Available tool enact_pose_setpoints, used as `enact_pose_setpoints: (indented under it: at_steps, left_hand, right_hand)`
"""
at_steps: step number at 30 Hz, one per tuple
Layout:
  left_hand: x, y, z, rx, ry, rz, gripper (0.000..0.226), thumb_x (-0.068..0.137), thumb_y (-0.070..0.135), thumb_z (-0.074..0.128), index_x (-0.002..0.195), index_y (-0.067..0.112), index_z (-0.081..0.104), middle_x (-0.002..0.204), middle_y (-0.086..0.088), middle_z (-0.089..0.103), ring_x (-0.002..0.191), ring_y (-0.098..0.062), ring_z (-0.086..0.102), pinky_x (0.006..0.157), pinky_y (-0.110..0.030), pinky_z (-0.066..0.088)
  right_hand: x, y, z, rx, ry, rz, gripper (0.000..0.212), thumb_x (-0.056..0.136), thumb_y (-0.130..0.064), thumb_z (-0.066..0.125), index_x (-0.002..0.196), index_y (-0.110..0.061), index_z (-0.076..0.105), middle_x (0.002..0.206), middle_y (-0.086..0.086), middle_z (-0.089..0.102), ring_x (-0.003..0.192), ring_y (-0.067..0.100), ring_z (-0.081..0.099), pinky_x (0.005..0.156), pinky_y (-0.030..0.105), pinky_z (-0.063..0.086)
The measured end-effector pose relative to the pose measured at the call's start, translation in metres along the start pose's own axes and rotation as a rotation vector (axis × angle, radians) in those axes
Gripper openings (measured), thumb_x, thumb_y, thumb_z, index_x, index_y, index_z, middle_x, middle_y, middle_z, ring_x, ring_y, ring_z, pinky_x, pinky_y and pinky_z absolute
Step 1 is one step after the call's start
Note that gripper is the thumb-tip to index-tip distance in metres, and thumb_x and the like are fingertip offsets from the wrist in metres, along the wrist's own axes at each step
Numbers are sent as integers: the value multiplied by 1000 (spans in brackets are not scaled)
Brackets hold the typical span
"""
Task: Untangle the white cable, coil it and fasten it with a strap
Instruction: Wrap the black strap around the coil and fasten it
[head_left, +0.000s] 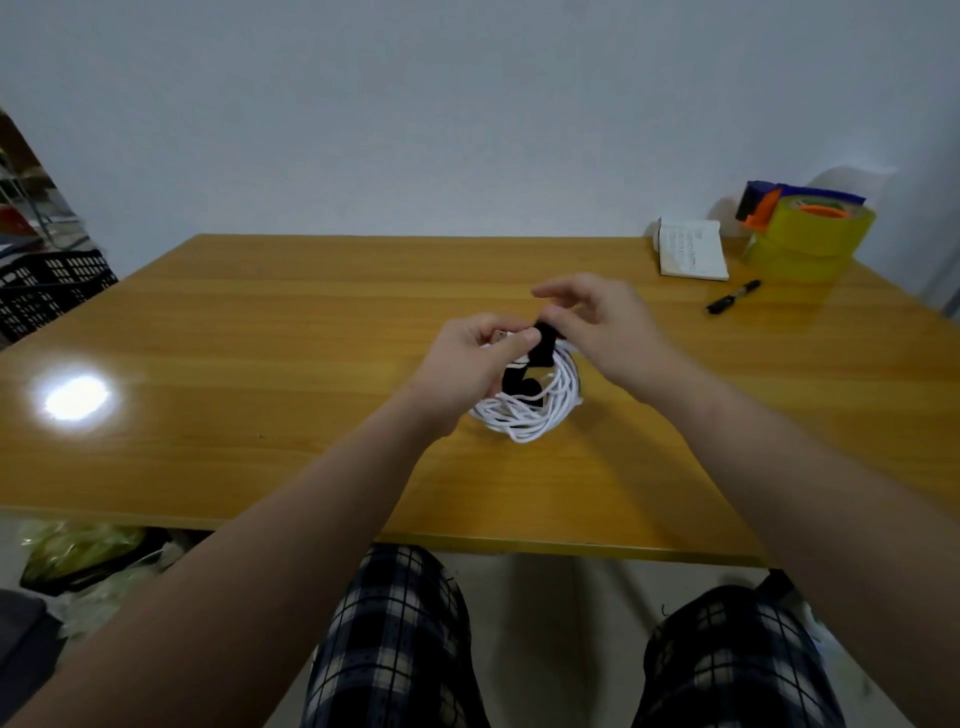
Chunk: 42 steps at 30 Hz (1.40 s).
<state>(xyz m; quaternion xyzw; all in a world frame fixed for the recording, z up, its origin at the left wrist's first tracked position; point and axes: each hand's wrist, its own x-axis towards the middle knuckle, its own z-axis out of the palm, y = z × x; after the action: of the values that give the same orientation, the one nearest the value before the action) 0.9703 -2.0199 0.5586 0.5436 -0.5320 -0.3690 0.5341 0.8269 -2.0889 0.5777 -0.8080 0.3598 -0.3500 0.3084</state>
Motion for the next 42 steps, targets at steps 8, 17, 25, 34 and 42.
enact_pose_setpoints:
  at_steps: [8, 17, 25, 34, 42]
  left_hand:
    - [1, -2, 4, 40, 58, -24, 9, 93, 20, 59, 90, 14, 64, 65, 2, 52, 40, -5, 41, 42, -17, 36]
    - [-2, 4, 9, 263, 10, 76, 12, 94, 27, 58, 97, 18, 64, 60, 12, 49, 38, 0, 46, 42, -11, 35]
    - [-1, -5, 2, 259, -20, 72, 16, 94, 27, 58, 95, 15, 67, 48, 15, 54, 38, -1, 44, 41, -14, 36]
    - [12, -3, -6, 52, 73, -69, 19, 92, 28, 60, 85, 12, 65, 63, -3, 57, 39, -10, 44, 42, -18, 36]
    - [33, 9, -1, 15, 71, -112, 20, 93, 28, 59, 76, 17, 58, 68, -5, 56, 57, -21, 48, 51, -26, 38]
  right_hand:
    - [-12, -7, 0, 61, -267, 99, 50, 79, 2, 61, 124, -17, 52, 114, 8, 62, 101, 23, 63, 84, 41, 55]
    - [-9, 5, 3, 305, -221, 349, 41, 74, 8, 57, 109, -12, 54, 80, 18, 61, 74, 28, 56, 66, 38, 40]
    - [-13, 12, 14, 311, -318, 320, 49, 76, 10, 60, 118, -13, 48, 97, 17, 68, 86, 28, 68, 79, 46, 52]
    - [-4, 8, 5, -241, -190, -169, 58, 82, -8, 67, 134, -19, 42, 129, 4, 47, 111, 9, 44, 92, 15, 37]
    - [-5, 32, 21, -623, 405, -743, 9, 76, -10, 70, 84, -11, 70, 97, 13, 64, 91, 25, 46, 72, 41, 46]
